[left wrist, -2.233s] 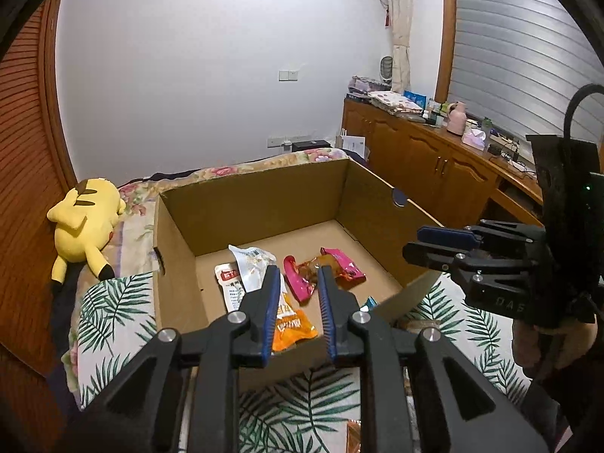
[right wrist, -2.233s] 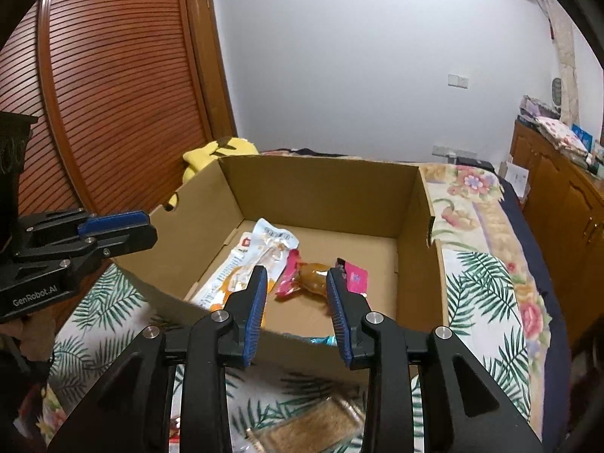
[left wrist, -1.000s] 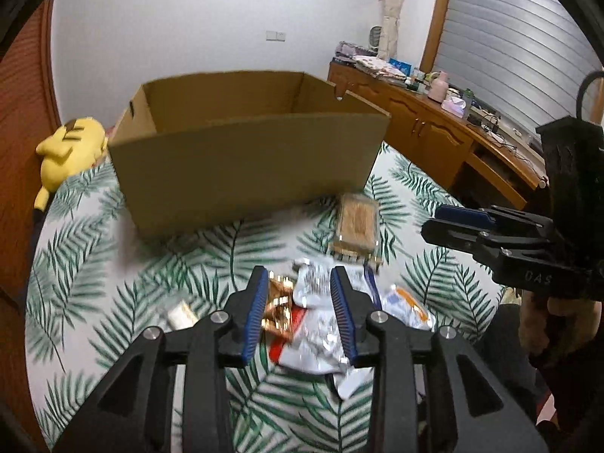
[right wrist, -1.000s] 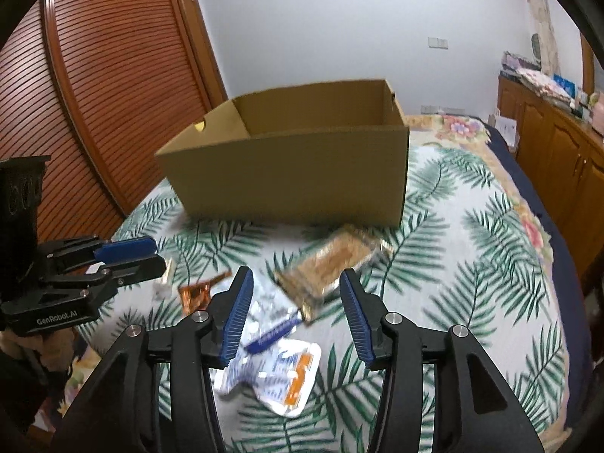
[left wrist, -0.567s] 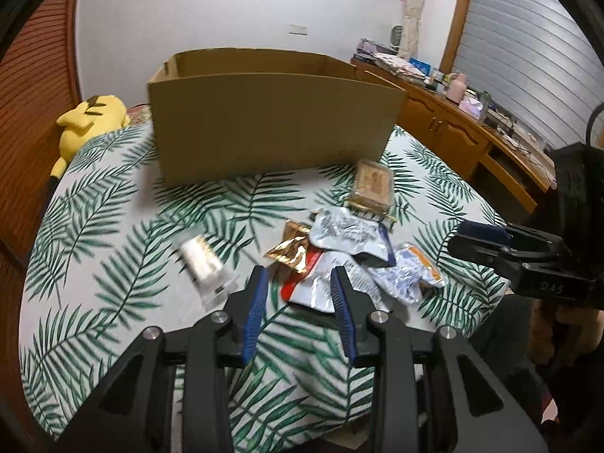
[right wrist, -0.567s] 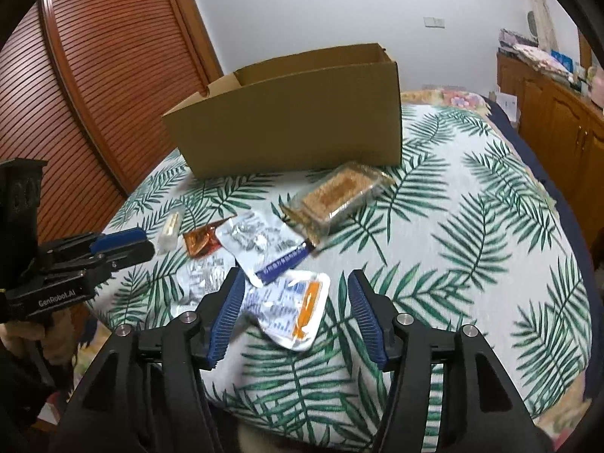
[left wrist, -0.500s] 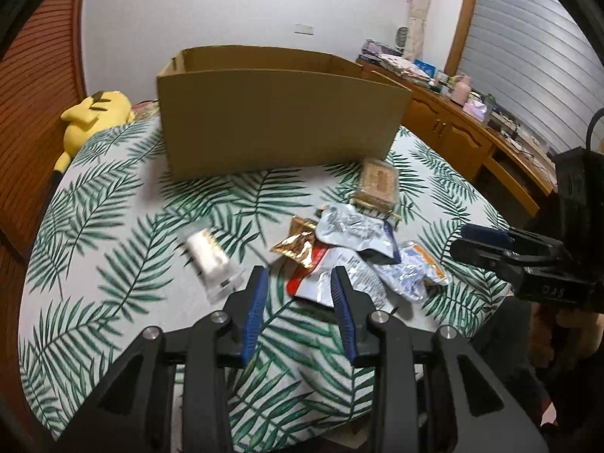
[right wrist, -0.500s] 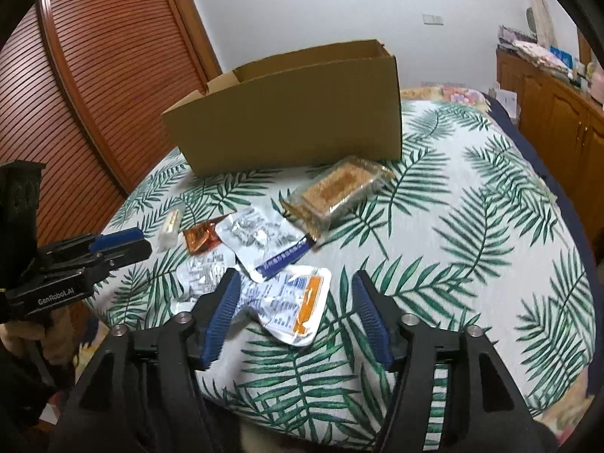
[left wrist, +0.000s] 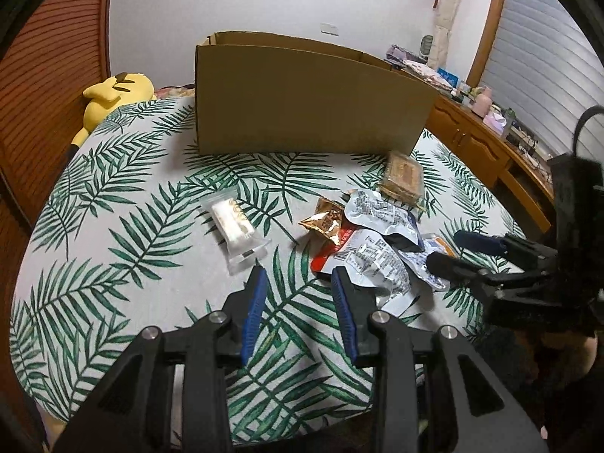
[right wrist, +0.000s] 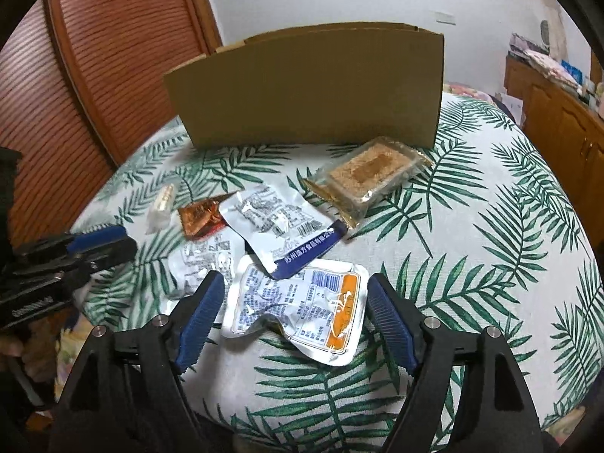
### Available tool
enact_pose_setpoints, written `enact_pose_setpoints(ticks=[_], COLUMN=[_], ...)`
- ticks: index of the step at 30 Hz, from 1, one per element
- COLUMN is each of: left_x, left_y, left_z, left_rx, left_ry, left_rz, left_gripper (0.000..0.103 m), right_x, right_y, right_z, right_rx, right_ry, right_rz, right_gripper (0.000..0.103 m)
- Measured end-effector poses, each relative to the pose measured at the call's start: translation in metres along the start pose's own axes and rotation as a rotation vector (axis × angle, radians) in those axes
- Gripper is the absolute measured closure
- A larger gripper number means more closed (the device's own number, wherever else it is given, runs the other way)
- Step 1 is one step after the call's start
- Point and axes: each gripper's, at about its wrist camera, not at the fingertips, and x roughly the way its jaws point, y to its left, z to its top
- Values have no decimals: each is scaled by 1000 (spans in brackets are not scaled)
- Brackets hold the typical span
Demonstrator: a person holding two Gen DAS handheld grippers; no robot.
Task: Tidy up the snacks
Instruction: 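Move both tools back toward the remaining snacks on the bed, then lower the right tool onto the white orange-striped pouch while the left tool reaches the red-topped white sachet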
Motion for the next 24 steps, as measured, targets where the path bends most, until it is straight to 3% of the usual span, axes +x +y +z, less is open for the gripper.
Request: enact_pose_setpoints(ticks=[9,13,15,18,20,24], left_x=[2,3,4,6,8,16], left_y=[-5,-8,-10,-13,-18,-31], left_z=[2,2,2,2,3,6], left_rx=[-37,-56,-56,-52,-52,-41], left_ry=[-8,-12,-12,-9,-6,3], left_rz=[-6,-9,-8,-12,-19,-37], left_gripper=[66,66,66,66,66,65], right_x=[11,15,14,10,7,2], right_y=[0,12,9,3,-1,-12], right_z=[-6,-11,-13,-14,-15,-16], right_rx=[-40,-131,-116,-112,-115,-91], right_ry=[13,-1,-4,-6,-6,-1], right_rz=[-51,-114,-96,-95,-105,-87], right_gripper=[21,19,18,27,40,42])
